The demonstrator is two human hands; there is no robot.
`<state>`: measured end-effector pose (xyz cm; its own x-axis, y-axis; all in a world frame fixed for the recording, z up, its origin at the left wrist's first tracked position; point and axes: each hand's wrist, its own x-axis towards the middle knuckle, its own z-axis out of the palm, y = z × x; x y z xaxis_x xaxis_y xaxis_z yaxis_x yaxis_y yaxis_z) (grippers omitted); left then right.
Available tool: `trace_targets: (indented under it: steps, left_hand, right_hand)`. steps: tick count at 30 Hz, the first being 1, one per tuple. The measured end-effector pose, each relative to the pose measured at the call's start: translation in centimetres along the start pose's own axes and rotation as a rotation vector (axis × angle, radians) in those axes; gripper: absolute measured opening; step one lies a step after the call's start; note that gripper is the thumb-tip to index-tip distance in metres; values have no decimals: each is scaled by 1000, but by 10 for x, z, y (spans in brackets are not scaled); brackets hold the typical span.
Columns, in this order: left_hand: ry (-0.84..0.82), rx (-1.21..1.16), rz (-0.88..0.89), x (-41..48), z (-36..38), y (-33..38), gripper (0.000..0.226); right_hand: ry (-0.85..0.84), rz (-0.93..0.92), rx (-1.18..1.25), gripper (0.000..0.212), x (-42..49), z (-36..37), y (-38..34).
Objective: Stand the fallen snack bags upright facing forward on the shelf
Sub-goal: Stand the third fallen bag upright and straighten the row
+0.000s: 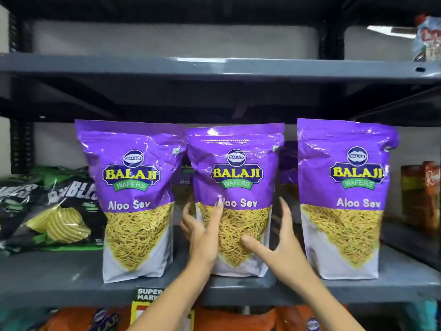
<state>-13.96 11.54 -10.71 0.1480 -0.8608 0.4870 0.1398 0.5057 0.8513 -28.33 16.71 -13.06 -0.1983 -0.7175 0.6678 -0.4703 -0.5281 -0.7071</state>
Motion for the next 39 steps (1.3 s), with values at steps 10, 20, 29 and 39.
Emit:
trace_targets:
  steps: [10,20,29,39]
  left_hand:
    - [-81,12,40,-8,14,-8,90]
    - [82,163,642,-51,-41,6,64]
    - [442,-33,257,51,-166,0,73]
    - [197,-143,-76,66,-156,-21,68]
  right_hand:
    - [-51,53,38,116,2,-11,28]
    - [524,-390,-83,78,-51,16,-15]
    - [-116,-115,-4,82,-18,128,-66]
    - [-261,153,240,52,13,155,-53]
